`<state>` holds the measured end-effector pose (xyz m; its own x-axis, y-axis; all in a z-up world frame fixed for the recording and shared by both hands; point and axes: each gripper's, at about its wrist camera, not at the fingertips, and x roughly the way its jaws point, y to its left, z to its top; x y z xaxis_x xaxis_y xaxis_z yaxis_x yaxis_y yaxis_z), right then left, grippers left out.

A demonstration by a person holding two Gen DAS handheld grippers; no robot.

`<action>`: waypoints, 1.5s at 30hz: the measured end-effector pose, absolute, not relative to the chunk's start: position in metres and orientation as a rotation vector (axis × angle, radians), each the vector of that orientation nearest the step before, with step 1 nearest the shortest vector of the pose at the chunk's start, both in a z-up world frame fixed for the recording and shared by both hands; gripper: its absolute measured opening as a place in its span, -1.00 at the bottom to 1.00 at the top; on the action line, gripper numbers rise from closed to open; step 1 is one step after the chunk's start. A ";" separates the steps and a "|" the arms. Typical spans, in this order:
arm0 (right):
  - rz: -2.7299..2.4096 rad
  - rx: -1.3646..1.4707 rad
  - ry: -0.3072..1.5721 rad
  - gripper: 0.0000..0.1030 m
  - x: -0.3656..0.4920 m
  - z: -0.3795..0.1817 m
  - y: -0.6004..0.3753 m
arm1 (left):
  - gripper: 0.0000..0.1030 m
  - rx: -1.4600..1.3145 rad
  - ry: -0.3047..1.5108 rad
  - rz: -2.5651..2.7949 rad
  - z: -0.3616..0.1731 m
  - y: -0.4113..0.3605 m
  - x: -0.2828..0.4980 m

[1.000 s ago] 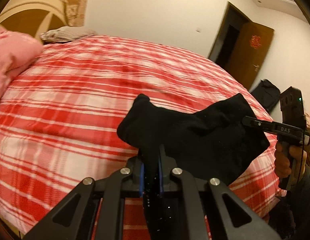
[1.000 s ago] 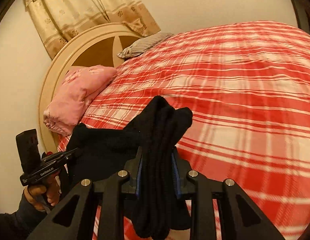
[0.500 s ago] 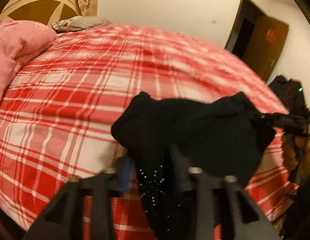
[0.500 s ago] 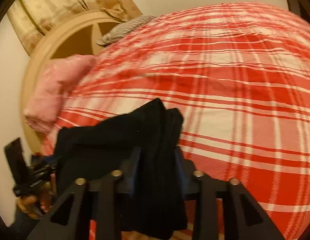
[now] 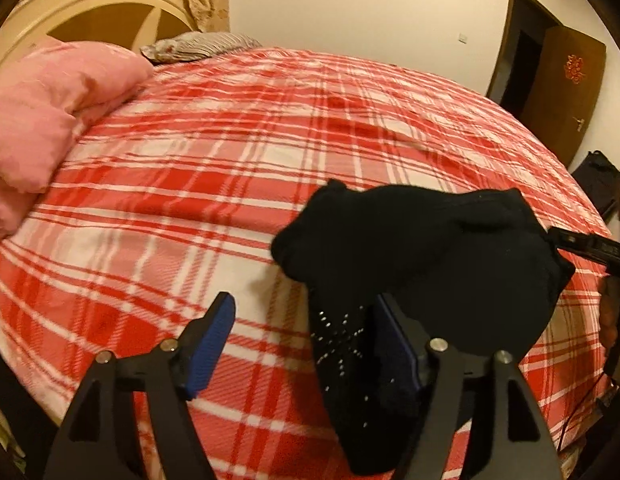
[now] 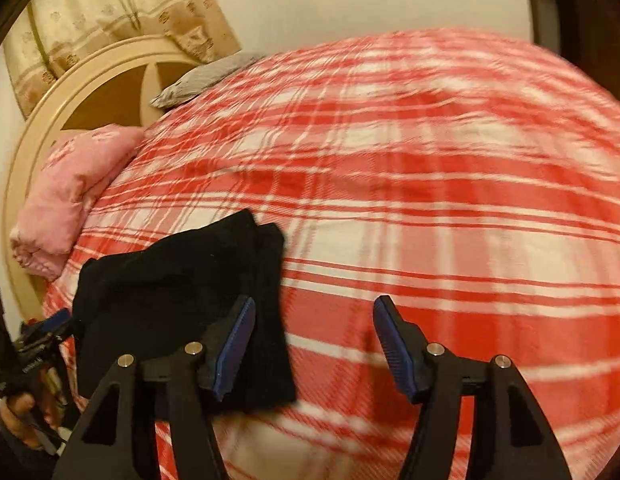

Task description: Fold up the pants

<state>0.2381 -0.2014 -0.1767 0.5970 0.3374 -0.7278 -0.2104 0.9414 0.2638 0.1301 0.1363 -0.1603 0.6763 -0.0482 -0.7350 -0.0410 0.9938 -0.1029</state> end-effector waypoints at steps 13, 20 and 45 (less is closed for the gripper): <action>0.325 0.093 0.581 0.24 0.118 -0.061 -0.223 | 0.63 -0.084 0.590 0.039 -0.066 0.111 0.072; 0.369 0.051 0.463 0.36 0.076 -0.028 -0.206 | 0.75 -0.038 0.476 0.049 -0.032 0.102 0.050; 0.401 0.015 0.425 0.36 0.058 -0.023 -0.195 | 0.87 -0.018 0.420 0.041 -0.019 0.091 0.035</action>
